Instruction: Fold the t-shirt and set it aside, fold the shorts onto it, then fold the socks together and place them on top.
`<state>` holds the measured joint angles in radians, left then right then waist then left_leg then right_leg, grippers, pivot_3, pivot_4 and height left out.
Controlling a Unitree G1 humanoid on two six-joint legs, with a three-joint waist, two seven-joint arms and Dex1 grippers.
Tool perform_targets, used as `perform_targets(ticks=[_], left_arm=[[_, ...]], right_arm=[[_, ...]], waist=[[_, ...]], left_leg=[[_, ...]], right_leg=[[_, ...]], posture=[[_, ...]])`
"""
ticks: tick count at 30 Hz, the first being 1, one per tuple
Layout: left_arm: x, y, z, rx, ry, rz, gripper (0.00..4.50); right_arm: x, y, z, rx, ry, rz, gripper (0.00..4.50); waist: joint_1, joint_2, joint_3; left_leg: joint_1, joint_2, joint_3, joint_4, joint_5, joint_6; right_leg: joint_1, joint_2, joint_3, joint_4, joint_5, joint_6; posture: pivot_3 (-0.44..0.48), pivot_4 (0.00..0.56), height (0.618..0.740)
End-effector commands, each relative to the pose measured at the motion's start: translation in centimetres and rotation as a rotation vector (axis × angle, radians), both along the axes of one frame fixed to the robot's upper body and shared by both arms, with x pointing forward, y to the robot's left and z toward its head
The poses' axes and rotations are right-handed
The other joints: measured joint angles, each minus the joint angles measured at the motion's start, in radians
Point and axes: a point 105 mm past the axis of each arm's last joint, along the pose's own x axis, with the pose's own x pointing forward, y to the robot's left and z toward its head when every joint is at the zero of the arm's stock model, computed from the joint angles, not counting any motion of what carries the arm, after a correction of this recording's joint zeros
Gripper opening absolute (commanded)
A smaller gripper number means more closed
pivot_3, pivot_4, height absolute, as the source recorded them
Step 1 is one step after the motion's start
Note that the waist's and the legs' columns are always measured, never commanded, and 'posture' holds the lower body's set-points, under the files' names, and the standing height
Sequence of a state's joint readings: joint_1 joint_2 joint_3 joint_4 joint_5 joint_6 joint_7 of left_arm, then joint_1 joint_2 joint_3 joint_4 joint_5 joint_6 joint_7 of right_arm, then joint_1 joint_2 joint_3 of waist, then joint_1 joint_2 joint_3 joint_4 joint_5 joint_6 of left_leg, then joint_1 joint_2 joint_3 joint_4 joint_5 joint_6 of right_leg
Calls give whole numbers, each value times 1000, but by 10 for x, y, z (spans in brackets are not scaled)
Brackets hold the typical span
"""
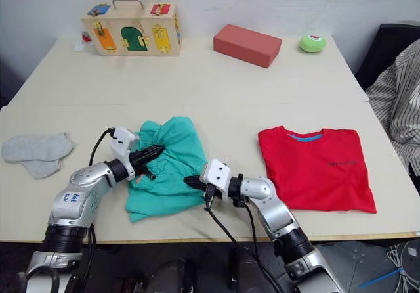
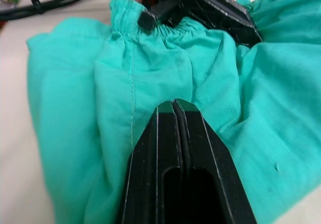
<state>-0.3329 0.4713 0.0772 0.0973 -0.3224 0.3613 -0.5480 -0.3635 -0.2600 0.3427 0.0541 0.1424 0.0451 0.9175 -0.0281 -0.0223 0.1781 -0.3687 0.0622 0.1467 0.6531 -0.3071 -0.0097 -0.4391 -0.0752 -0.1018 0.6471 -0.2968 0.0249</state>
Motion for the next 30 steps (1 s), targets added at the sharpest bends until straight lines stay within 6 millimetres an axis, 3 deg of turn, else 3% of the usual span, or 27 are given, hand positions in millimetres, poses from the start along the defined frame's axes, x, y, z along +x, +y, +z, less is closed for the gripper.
perform_targets(ticks=[1, 3, 6, 9, 12, 14, 17, 24, 26, 30], left_arm=[[-1, 34, -16, -27, 21, 124, 0], [-1, 38, -8, -75, -18, 115, 0], [-15, 28, 18, -133, -122, -45, 0], [-35, 29, 55, -154, -249, -187, 0], [-47, 25, 69, -148, -253, -266, 0], [-52, 19, 61, -108, -206, -302, 0], [-53, 19, 29, -13, -108, -275, 0], [-44, 30, -9, 36, -15, -99, 0], [-45, 32, -16, 30, 11, -73, 0], [-48, 36, -25, 31, 36, -56, 0]], right_arm=[[-8, -8, 17, 63, -6, 62, 37], [-10, -9, 19, 66, -3, 79, 37], [-5, -7, 33, 136, 3, 75, 37], [13, -4, 57, 221, 2, 21, 37], [32, -2, 65, 209, -3, -34, 37], [47, 3, 64, 166, -24, -74, 37], [67, 22, 61, 109, -31, -99, 37], [83, 57, 33, 12, -6, -82, 37], [89, 58, 25, -3, 9, -114, 37], [107, 39, 23, 38, 48, -234, 37]], waist=[[-3, 0, 0], [-5, 0, 0], [-6, 0, 0], [-8, -1, 1], [-5, -2, 2], [-3, -2, 2], [-4, -2, 2], [-20, -2, 2], [-26, -2, 2], [-28, -2, 2]], left_leg=[[1, 0, 0, 0, 0, 0], [2, 1, 0, 0, 0, 0], [2, 1, 0, -1, 0, 0], [-1, 1, 0, -1, 1, -2], [-2, 1, 0, 1, 1, -2], [-1, 0, 0, 1, 1, -2], [-1, -1, 0, 1, 1, -1], [-3, 0, 0, 0, 1, -1], [-3, 0, 0, 0, 1, -1], [-2, 0, 1, 1, 1, -1]], right_leg=[[0, 0, 0, 0, 0, 0], [1, 1, 0, 1, 0, 0], [0, 1, -1, 1, 0, 0], [-2, 1, -1, 3, 0, -1], [-4, 0, 0, 4, 0, -1], [-3, -1, 0, 4, 0, -1], [-3, -2, 0, 4, 0, -1], [-4, -2, 0, 5, -1, -2], [-4, -2, 0, 5, -1, -2], [-4, -2, 0, 6, -1, -2]], posture=[[0, 150, 740], [0, 150, 740], [0, 150, 740], [0, 150, 740], [0, 150, 740], [0, 150, 740], [0, 150, 740], [0, 150, 740], [0, 150, 740], [0, 150, 740]])
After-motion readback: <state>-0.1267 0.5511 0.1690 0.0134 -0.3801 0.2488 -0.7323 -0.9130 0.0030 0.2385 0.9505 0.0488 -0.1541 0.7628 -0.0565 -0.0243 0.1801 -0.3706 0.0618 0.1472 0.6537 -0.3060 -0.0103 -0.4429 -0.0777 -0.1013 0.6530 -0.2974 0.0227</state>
